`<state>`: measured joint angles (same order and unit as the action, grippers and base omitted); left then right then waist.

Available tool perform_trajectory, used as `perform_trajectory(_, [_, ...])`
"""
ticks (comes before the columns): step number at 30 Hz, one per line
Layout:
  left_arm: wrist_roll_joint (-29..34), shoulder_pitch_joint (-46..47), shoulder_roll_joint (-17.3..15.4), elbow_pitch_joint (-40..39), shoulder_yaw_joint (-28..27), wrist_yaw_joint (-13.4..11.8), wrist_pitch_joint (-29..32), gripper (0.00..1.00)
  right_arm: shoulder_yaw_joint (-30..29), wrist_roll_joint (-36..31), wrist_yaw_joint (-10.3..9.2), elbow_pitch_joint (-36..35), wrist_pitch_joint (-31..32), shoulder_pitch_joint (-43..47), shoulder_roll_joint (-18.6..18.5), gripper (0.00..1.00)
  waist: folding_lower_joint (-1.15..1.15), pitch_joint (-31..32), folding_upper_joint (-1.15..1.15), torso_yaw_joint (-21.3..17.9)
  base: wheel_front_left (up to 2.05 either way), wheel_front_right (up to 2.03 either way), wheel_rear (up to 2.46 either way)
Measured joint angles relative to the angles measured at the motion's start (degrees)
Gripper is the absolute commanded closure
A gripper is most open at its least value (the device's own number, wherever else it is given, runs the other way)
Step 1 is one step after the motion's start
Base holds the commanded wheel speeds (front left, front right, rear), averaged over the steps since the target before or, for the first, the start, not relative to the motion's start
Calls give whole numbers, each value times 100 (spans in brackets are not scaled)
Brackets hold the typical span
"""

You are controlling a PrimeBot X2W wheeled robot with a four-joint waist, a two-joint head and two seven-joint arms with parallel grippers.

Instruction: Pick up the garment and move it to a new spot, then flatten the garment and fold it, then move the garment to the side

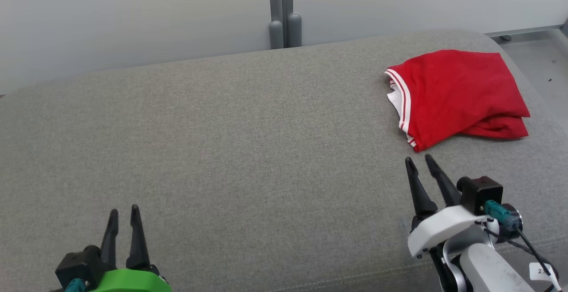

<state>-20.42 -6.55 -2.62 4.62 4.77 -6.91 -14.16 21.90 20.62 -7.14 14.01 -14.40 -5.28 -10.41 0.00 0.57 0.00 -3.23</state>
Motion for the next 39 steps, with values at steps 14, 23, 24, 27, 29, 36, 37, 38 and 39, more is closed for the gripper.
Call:
perform_trajectory(14, [-575,-90,56,234,45,93,103,100,-134,579,133,157,88,321,143,100,0,-10,0,34,0,0,0])
perform_trajectory(23, [-1390,-81,56,245,-21,214,282,100,-393,1358,256,120,290,321,199,100,0,-18,0,63,0,0,0])
perform_trajectory(24, [-1458,-80,56,248,-32,221,304,100,-426,1432,257,119,294,321,209,100,0,-19,0,67,0,0,0])
perform_trajectory(27, [-1716,-71,56,276,-74,283,368,100,-538,1702,309,114,391,320,241,100,0,-23,0,79,0,0,0])
perform_trajectory(29, [-1859,-64,56,293,-82,288,405,100,-598,1853,312,113,419,320,263,100,0,-24,0,86,0,0,0])
perform_trajectory(36, [-2343,20,53,355,-132,396,565,100,-794,2340,427,110,568,320,286,100,0,-30,0,107,0,0,0])
perform_trajectory(37, [-2437,26,52,366,-138,407,583,100,-822,2424,428,110,598,320,288,100,0,-31,0,110,0,0,0])
perform_trajectory(38, [-2524,36,51,381,-147,431,600,100,-851,2503,441,110,614,320,291,100,0,-31,0,114,0,0,0])
perform_trajectory(39, [-2582,51,48,389,-157,443,627,100,-879,2571,464,110,637,320,294,100,0,-32,0,117,0,0,0])
